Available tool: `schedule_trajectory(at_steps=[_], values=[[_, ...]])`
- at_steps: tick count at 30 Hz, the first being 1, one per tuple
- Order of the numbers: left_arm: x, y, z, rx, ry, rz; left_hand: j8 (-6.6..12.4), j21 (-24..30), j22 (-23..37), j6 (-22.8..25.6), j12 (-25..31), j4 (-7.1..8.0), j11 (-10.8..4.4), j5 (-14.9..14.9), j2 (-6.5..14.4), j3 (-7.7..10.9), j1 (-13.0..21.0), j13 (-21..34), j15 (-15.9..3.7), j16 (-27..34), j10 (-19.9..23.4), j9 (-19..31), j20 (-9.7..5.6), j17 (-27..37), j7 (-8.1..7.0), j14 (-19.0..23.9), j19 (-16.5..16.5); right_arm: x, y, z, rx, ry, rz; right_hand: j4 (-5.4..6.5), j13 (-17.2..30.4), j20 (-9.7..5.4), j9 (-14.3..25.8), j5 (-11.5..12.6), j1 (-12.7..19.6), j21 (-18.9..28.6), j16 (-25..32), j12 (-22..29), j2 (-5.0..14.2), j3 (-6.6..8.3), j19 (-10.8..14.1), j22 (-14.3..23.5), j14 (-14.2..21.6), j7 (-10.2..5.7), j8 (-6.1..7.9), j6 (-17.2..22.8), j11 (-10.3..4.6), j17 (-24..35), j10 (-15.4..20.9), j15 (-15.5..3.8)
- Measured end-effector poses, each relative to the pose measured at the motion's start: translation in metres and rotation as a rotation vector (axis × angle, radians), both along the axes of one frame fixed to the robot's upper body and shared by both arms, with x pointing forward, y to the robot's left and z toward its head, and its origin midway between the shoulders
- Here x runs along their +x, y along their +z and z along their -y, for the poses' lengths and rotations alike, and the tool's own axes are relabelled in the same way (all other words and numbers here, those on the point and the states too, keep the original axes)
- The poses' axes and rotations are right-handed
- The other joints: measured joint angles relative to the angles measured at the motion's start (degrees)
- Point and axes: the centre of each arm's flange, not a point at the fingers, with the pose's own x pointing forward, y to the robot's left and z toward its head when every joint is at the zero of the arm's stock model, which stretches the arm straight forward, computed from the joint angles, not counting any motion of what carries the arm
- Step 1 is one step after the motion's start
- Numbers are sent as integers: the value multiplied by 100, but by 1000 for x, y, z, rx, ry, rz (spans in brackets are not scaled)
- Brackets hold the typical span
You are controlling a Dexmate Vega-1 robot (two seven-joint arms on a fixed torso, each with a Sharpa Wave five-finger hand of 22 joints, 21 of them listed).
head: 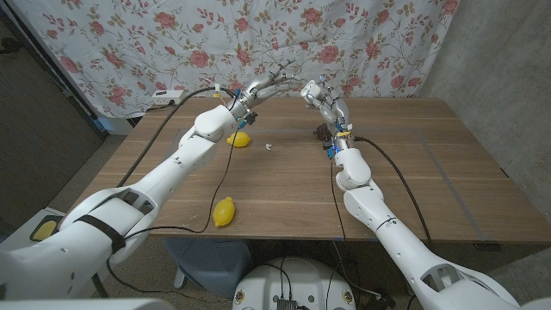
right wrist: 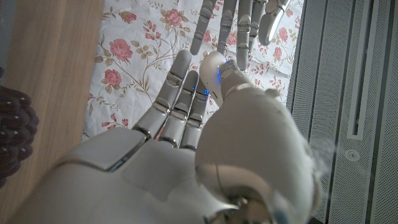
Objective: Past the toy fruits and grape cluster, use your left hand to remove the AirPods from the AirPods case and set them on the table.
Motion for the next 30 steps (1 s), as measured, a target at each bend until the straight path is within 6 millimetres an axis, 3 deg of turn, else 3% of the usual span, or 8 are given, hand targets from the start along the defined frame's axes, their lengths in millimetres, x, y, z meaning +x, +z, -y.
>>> schedule_trajectory(at_steps=[30], values=[[-5,-3,3,8,5,-8,51,0,0,167,-132,48,20,0,-52,-49,-187,-113,0,-26,185,1,0,-107,61,0,0,-4,4,-2,-54,-55,42,7,0,10,0,-6,0,70,0,0,0,-7,-52,1,0,-32,0,30,0,0,0,0]])
